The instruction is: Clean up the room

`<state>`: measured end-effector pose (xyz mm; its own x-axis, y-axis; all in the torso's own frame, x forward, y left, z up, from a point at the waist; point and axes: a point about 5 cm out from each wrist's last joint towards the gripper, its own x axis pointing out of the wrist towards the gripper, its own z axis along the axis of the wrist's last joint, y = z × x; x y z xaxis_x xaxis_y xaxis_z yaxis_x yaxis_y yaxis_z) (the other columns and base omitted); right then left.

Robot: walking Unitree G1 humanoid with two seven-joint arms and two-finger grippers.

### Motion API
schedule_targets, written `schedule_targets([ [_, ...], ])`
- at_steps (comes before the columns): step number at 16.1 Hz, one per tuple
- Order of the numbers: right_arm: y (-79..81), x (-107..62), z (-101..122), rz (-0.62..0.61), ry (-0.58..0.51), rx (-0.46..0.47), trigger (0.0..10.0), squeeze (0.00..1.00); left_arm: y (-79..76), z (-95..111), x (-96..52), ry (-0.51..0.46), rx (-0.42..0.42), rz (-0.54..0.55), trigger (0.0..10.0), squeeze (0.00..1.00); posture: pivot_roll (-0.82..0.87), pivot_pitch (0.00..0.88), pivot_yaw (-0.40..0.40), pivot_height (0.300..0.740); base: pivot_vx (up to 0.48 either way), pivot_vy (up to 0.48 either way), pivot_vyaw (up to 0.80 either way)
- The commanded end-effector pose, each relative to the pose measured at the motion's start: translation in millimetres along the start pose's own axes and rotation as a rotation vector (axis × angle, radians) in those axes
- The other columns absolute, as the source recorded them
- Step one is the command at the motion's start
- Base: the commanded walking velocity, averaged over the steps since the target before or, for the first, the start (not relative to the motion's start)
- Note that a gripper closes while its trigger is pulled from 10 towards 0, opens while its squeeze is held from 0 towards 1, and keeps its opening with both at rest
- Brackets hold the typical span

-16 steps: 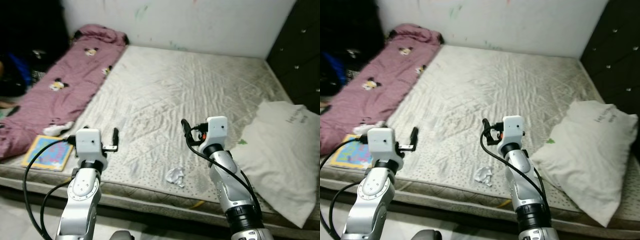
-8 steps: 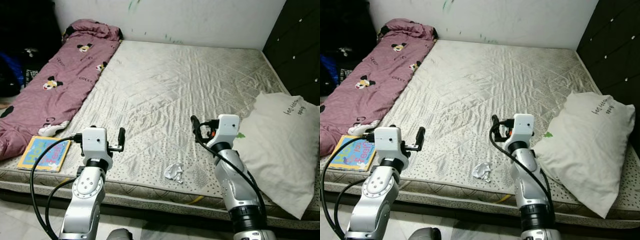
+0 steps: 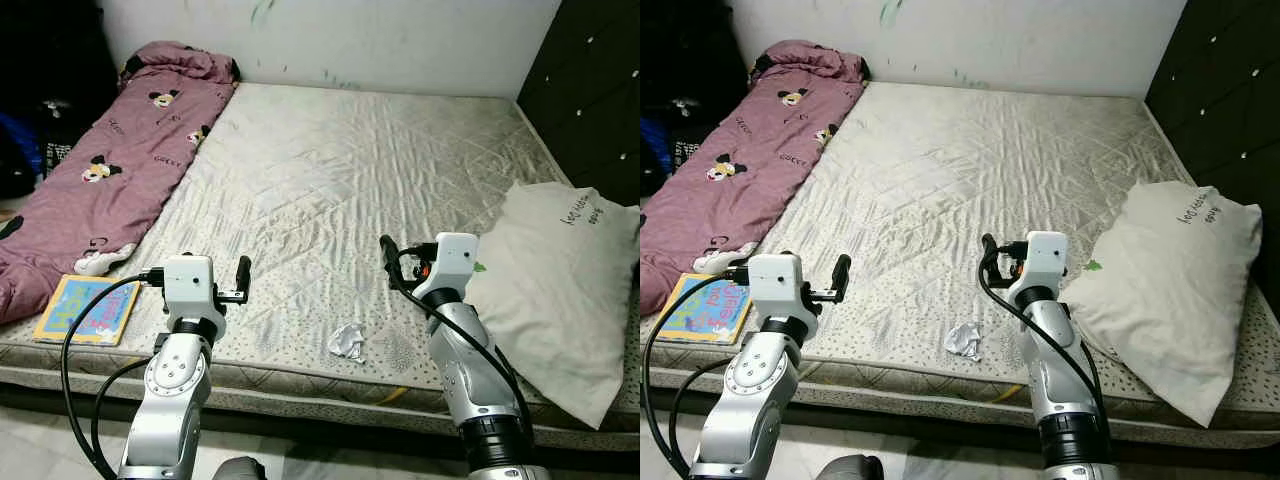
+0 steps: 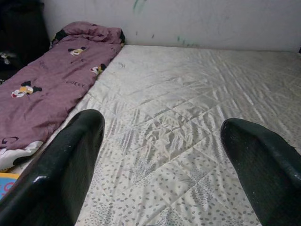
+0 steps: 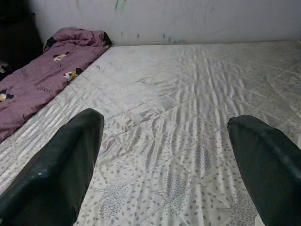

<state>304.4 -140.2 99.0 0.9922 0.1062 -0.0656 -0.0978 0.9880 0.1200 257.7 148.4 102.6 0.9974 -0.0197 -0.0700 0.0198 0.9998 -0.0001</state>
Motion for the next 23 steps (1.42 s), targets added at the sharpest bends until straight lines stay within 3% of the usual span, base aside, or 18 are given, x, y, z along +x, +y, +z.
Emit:
schedule_targets([
  [1, 2.0, -0.2, 3.4, 0.01, -0.01, 0.006, 10.0, 0.0, 1.6, 3.2, 0.6, -0.005, -0.01, 0.011, 10.0, 0.0, 0.05, 0.017, -0.023, 0.696, 0.0, 0.0, 0.0],
  [10, 3.9, 1.2, 4.2, 0.027, -0.01, 0.003, 10.0, 0.0, 1.5, 7.8, 3.3, -0.027, -0.034, 0.039, 10.0, 0.0, 0.05, 0.021, -0.027, 0.603, 0.0, 0.0, 0.0],
  [12, 4.8, 1.6, 3.8, 0.035, -0.008, -0.002, 10.0, 0.0, 2.2, 8.6, 3.9, -0.026, -0.015, 0.068, 10.0, 0.0, 0.05, 0.022, -0.027, 0.603, 0.0, 0.0, 0.0],
  [23, 12.8, 2.4, 3.2, 0.096, -0.012, -0.026, 10.0, 0.0, 3.1, 7.1, 4.4, -0.023, -0.073, 0.058, 10.0, 0.0, 0.05, 0.02, -0.035, 0.603, 0.0, 0.0, 0.0],
])
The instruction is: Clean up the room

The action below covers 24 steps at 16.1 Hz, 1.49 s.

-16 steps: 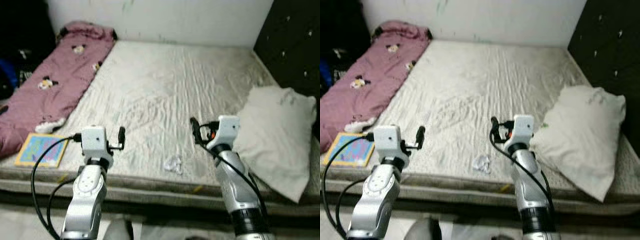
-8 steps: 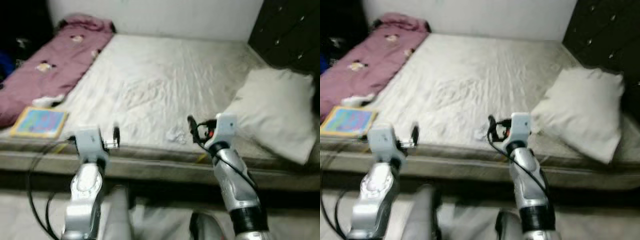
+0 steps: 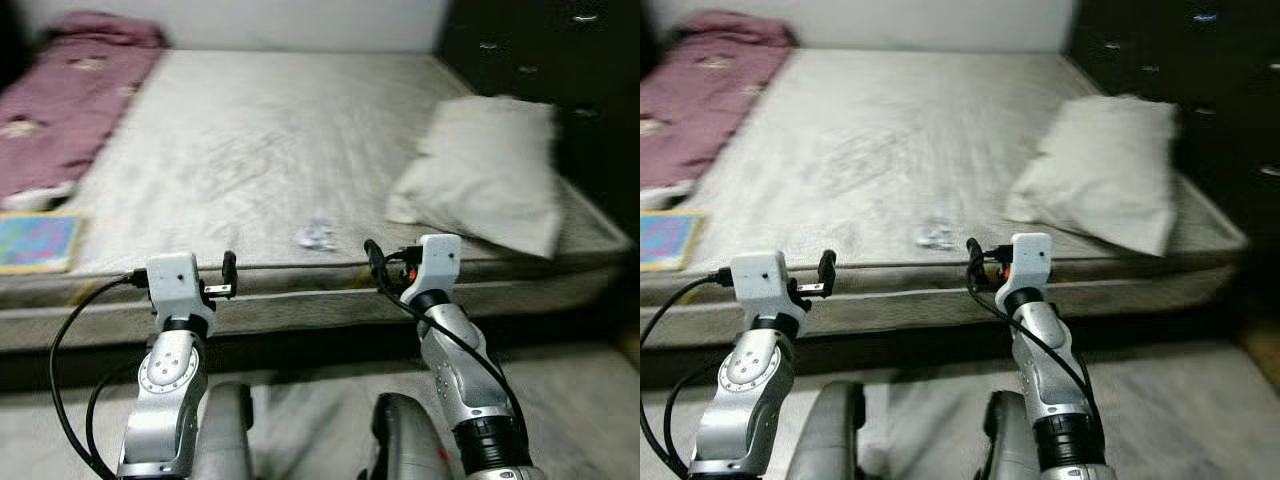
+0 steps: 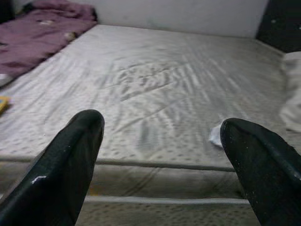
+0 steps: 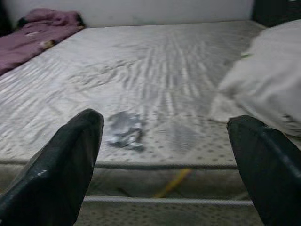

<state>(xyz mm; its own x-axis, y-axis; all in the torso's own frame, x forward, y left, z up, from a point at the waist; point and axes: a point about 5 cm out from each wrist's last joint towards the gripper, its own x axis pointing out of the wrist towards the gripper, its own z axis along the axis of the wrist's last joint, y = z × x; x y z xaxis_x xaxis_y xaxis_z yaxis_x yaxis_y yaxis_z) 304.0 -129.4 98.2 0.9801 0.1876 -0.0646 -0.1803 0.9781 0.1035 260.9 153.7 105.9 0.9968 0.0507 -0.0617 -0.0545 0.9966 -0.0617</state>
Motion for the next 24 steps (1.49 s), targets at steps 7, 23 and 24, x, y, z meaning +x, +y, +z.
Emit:
schedule_targets([
  [7, 9.2, 1.3, 4.5, 0.068, -0.025, -0.017, 10.0, 0.0, -3.5, 1.6, 0.8, -0.003, -0.015, -0.024, 10.0, 0.0, 0.05, 0.007, -0.035, 0.603, 0.04, 0.0, 0.0],
  [23, 11.2, 2.9, 0.9, 0.079, -0.01, -0.017, 10.0, 0.0, -5.0, -1.1, 2.1, 0.018, -0.016, -0.04, 10.0, 0.0, 0.05, 0.02, -0.037, 0.603, 0.291, 0.0, 0.25],
  [24, 11.3, 3.2, 1.0, 0.079, -0.01, -0.017, 10.0, 0.0, -4.9, -1.2, 2.4, 0.018, -0.017, -0.041, 10.0, 0.0, 0.05, 0.021, -0.037, 0.603, 0.349, 0.0, 0.0],
])
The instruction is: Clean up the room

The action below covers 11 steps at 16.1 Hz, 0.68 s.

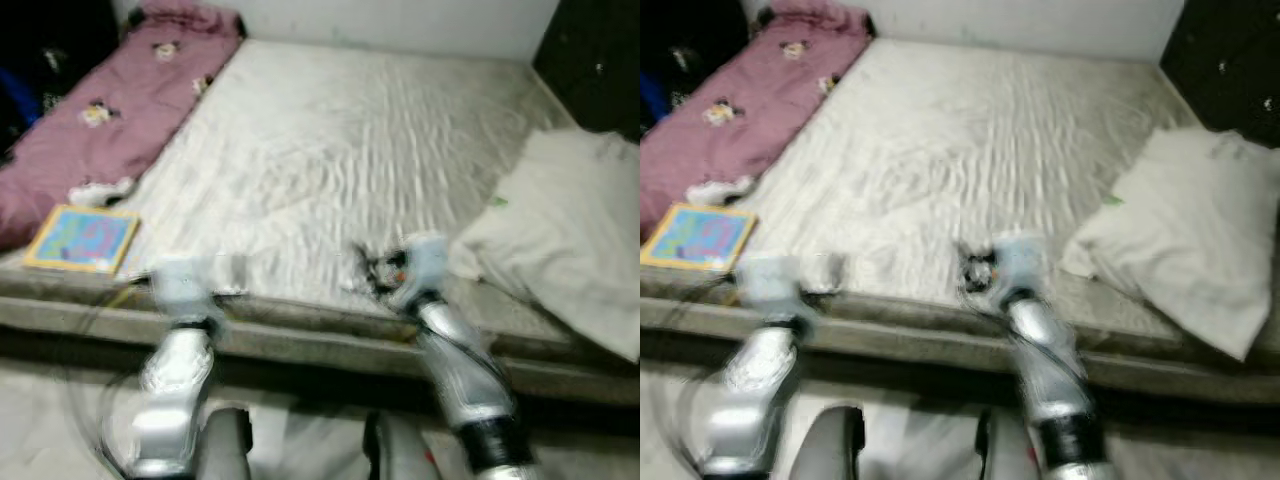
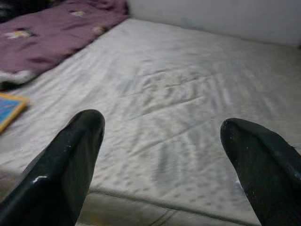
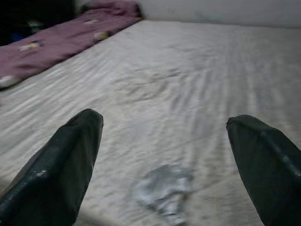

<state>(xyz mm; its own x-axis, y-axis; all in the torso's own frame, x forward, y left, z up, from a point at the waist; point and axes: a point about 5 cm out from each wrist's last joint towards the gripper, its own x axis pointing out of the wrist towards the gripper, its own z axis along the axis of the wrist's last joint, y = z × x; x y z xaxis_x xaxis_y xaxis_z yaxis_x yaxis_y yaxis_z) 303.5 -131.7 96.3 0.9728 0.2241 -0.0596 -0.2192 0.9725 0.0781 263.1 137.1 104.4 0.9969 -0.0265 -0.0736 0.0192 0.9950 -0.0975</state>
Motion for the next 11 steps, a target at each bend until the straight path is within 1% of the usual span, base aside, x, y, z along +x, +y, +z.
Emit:
schedule_targets([
  [1, 13.3, 4.7, 3.1, 0.04, -0.01, 0.011, 10.0, 0.0, 11.8, 1.6, 0.3, 0.001, 0.013, 0.035, 10.0, 0.0, 0.05, 0.02, -0.036, 0.603, 0.48, 0.0, 0.0],
  [2, 13.0, 5.0, 3.2, 0.038, -0.011, 0.011, 10.0, 0.0, 12.0, 0.5, 0.8, 0.011, 0.015, 0.04, 10.0, 0.0, 0.05, 0.02, -0.036, 0.603, 0.319, 0.0, 0.0],
  [4, 12.0, 5.6, 1.8, 0.029, 0.002, 0.021, 10.0, 0.0, 11.9, -0.4, 1.6, 0.017, 0.013, 0.042, 10.0, 0.0, 0.05, 0.02, -0.035, 0.603, 0.0, 0.0, 0.0],
  [6, 11.0, 6.3, 1.6, 0.024, 0.004, 0.025, 10.0, 0.0, 11.3, 0.0, 2.2, 0.015, 0.014, 0.037, 10.0, 0.0, 0.05, 0.02, -0.037, 0.603, 0.0, 0.0, -0.48],
  [9, 10.8, 7.4, 1.8, 0.022, 0.006, 0.024, 10.0, 0.0, 11.0, 0.6, 2.7, 0.012, 0.005, 0.028, 10.0, 0.0, 0.05, 0.02, -0.036, 0.603, 0.349, 0.0, -0.8],
  [11, 10.3, 8.5, 2.7, 0.016, -0.001, 0.019, 10.0, 0.0, 11.1, 0.7, 3.6, 0.013, 0.003, 0.027, 10.0, 0.0, 0.05, 0.019, -0.036, 0.603, 0.324, 0.0, 0.0],
])
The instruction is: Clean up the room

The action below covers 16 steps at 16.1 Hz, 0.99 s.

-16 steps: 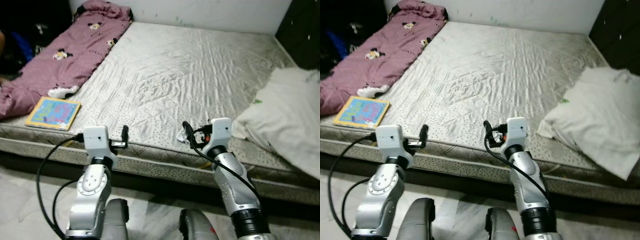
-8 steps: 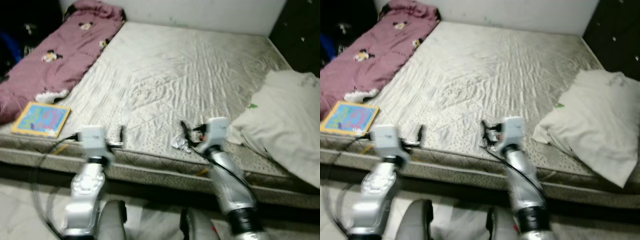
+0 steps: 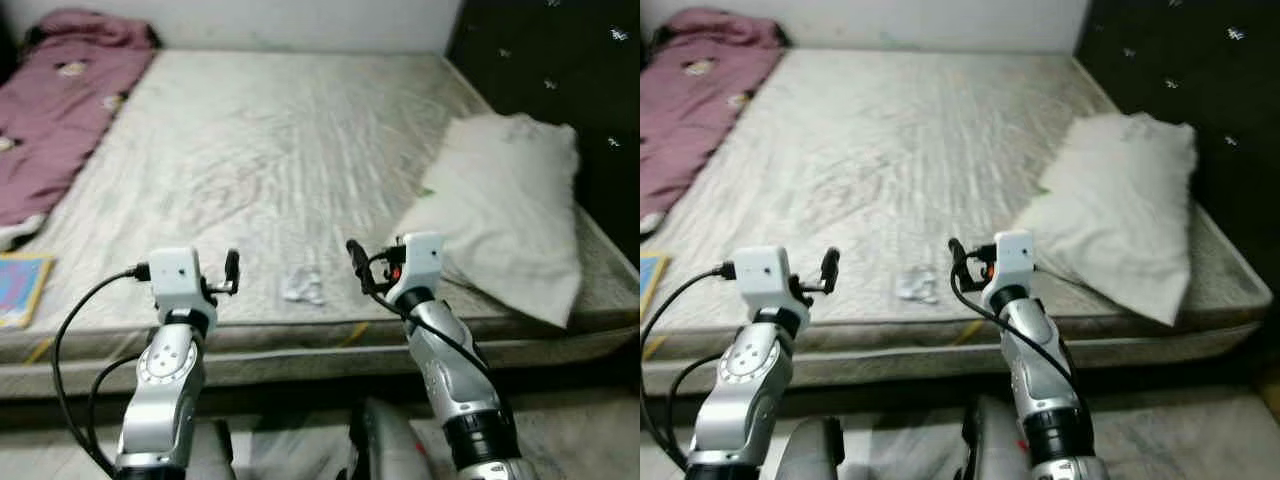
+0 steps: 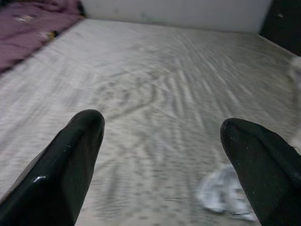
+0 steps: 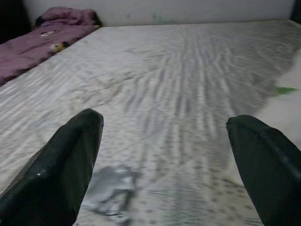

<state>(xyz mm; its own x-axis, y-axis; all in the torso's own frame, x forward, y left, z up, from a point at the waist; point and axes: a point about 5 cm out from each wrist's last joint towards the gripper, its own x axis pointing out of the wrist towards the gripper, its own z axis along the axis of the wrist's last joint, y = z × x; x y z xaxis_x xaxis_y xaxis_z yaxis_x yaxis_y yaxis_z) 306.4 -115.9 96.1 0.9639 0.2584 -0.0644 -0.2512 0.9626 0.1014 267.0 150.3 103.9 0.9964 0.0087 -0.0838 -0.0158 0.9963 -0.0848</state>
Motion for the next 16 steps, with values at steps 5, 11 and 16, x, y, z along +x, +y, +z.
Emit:
schedule_targets([
  [5, -4.9, 2.2, 3.9, -0.024, -0.01, -0.009, 10.0, 0.0, -1.7, -1.8, 0.6, 0.018, 0.011, 0.009, 10.0, 0.0, 0.05, 0.017, -0.036, 0.603, 0.178, 0.0, -0.12],
  [11, 2.0, 1.6, 2.8, 0.013, -0.012, 0.002, 10.0, 0.0, -0.9, 4.7, -2.2, -0.024, 0.022, 0.029, 10.0, 0.0, 0.06, 0.019, -0.038, 0.603, 0.0, 0.0, 0.0],
  [16, 19.5, 7.6, -14.2, 0.154, 0.114, 0.004, 10.0, 0.0, 26.6, 9.1, -22.2, -0.024, 0.183, 0.21, 10.0, 0.0, 0.12, 0.109, -0.056, 0.558, 0.0, 0.0, 0.0],
])
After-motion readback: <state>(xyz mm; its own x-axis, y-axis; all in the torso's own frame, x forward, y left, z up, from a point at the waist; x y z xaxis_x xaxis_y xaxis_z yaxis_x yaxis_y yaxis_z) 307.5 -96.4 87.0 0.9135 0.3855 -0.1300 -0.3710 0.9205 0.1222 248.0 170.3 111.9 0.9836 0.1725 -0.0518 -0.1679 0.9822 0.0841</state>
